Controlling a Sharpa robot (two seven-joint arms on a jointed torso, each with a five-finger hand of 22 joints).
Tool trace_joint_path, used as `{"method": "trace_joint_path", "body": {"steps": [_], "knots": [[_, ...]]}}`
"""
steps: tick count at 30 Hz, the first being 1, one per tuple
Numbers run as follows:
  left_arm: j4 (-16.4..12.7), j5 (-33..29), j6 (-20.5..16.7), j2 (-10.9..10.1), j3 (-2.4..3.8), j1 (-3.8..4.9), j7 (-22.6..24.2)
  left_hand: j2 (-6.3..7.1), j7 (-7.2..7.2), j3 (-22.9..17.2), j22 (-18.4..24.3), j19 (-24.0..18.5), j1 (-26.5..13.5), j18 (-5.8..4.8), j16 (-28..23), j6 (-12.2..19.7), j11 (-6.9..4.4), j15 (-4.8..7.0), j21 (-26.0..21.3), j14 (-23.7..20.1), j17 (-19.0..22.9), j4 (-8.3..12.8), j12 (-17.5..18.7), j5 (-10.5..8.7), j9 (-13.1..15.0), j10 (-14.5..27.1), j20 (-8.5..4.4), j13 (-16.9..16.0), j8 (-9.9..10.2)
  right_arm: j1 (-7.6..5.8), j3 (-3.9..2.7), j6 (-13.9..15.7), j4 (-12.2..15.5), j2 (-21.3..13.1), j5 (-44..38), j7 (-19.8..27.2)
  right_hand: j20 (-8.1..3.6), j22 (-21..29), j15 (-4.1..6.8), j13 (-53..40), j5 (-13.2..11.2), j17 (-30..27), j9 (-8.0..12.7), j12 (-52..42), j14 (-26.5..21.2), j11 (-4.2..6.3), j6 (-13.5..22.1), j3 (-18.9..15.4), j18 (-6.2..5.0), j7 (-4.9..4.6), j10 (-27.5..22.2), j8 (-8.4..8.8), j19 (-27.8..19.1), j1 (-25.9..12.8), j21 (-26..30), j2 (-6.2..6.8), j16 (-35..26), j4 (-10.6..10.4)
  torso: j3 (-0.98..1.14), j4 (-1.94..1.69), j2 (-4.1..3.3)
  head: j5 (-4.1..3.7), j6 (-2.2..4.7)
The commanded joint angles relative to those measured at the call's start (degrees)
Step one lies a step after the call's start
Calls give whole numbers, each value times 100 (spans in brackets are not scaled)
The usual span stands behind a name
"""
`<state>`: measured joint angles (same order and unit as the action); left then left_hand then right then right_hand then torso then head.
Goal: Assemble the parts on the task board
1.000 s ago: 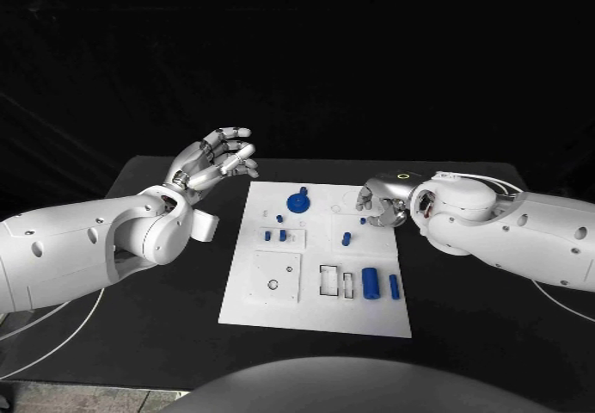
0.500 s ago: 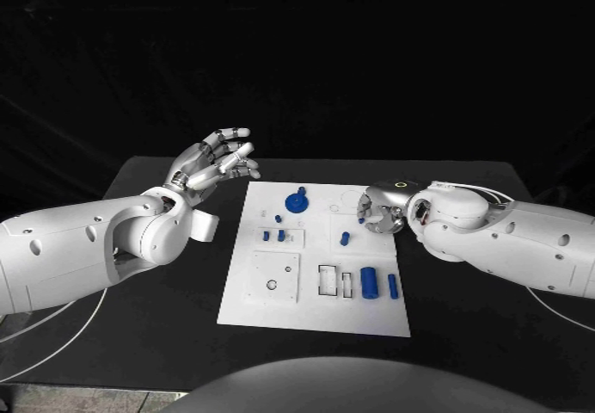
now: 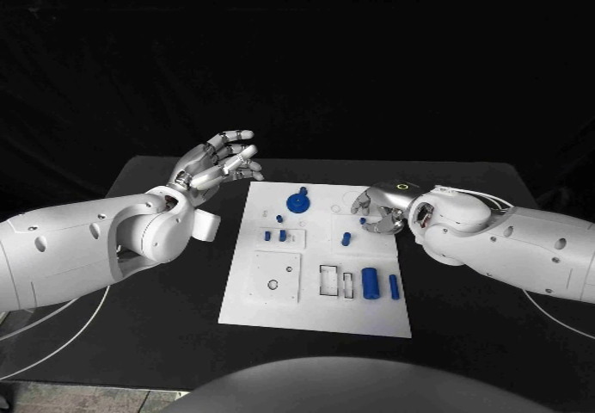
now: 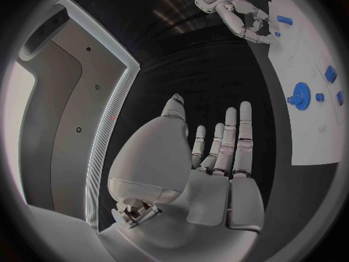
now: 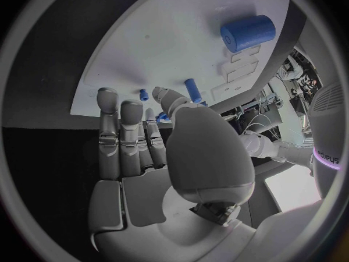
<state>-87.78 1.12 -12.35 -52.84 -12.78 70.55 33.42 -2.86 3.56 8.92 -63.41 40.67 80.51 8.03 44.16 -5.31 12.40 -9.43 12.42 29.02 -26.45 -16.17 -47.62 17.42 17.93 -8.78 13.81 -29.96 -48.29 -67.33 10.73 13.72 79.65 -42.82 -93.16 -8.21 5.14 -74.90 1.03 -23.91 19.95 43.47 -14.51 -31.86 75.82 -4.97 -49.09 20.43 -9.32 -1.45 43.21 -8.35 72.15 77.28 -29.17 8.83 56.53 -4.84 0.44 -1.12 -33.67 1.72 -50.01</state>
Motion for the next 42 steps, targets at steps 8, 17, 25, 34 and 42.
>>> {"method": "trace_joint_path", "body": {"steps": [8,17,25,34,42], "knots": [[80,5,252,70,1,-53,-132,-16,65,69,4,58,159,49,60,61,24,-40,-54,8,39,22,-81,65,-93,62,16,89,-58,21,-2,182,-87,-3,391,251,3,-39,-13,65,105,-180,-68,-51,-63,22,-139,44,-26,-127,164,-69,5,56,178,-80,-135,20,-2,4,-6,-7,1],[98,27,274,91,1,-76,-162,-42,100,89,-1,63,211,48,81,72,34,-47,-69,4,61,26,-127,103,-148,66,22,143,-88,73,-2,130,-176,54,450,264,-12,-125,-24,208,906,-179,-221,18,-44,39,-524,192,-17,-394,312,-278,41,174,166,-136,-120,156,-2,0,-1,5,1],[95,30,283,92,1,-79,-177,-73,122,103,-7,71,247,47,104,76,42,-52,-79,8,76,25,-165,141,-192,66,27,188,-116,127,-2,99,-298,118,454,260,-7,-197,-37,268,980,-141,-313,31,-16,61,-742,207,-10,-473,435,-396,57,182,115,-185,-77,217,-3,-1,-1,17,1],[118,31,309,119,1,-80,-195,-110,141,124,-17,83,302,46,139,81,51,-57,-92,21,99,31,-217,204,-256,66,33,253,-155,162,-2,39,-350,146,457,282,-19,-247,-7,328,905,-172,-453,29,-25,106,-941,159,-12,-469,627,-536,49,183,105,-227,-90,296,-3,3,2,23,1],[156,35,356,154,1,-84,-223,-175,161,145,-38,99,430,42,199,81,63,-65,-114,48,142,71,-304,366,-371,68,40,375,-223,167,-2,61,-356,157,457,312,-38,-260,8,374,907,-200,-603,25,-36,150,-1053,119,-16,-440,825,-653,39,222,103,-254,-107,390,-3,1,0,21,1]]}}
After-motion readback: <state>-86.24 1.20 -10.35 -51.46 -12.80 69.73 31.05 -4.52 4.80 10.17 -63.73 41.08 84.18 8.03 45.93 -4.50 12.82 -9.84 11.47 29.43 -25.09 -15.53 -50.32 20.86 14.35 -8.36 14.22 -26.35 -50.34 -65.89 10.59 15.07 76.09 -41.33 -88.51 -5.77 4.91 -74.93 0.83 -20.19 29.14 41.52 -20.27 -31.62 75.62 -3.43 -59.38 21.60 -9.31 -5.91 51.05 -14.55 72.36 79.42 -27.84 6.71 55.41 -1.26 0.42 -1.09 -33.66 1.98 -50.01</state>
